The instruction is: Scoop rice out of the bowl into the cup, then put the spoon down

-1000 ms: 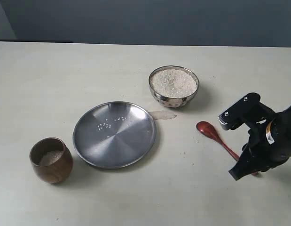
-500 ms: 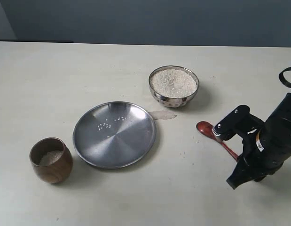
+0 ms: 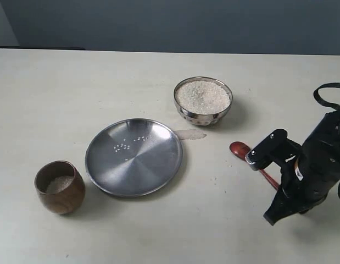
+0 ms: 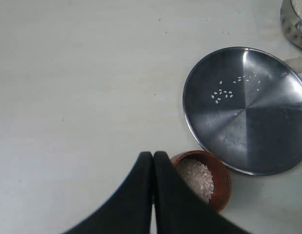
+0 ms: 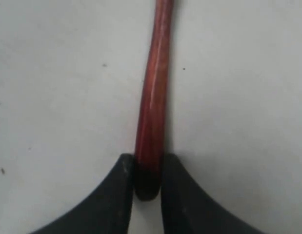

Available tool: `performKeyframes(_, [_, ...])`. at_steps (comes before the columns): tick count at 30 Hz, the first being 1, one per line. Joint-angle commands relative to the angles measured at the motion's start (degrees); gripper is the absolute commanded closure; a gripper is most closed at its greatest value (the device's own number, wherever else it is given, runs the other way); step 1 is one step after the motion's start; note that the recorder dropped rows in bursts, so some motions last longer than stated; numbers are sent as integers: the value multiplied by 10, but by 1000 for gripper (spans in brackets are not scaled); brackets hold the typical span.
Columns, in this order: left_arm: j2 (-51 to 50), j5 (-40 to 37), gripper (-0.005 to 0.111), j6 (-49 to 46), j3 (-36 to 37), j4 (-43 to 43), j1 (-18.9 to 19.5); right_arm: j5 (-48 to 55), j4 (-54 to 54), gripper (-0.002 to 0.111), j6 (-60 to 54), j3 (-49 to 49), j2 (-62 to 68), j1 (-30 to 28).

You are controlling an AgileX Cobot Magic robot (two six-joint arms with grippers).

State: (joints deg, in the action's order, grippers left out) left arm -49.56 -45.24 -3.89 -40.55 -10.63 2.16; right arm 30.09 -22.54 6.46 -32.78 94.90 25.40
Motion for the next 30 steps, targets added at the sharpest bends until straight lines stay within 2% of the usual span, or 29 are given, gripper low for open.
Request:
performKeyframes(1, [0,5,106,0,-2,0,0,16,-2,109,5,3,12,-1])
performKeyframes(6, [0,5,106,0,-2,0,0,63,45,109,6,-35,-1,-1])
performKeyframes(9, [0,5,106,0,-2,0,0,51,97,109,-6,-42,-35,-1])
performKeyframes(15, [0,5,106,0,-2,0,0,68,260,109,-136,-42,-90,-1])
performKeyframes(20, [0,5,106,0,-2,0,0,55,492,109,-267,-41,-122,-1])
performKeyframes(25, [0,5,106,0,-2,0,0,56,803,109,-486,-28,-119,-1])
performKeyframes(30, [0,5,106,0,-2,0,0,94,1034,109,-645,-1,-101,-1])
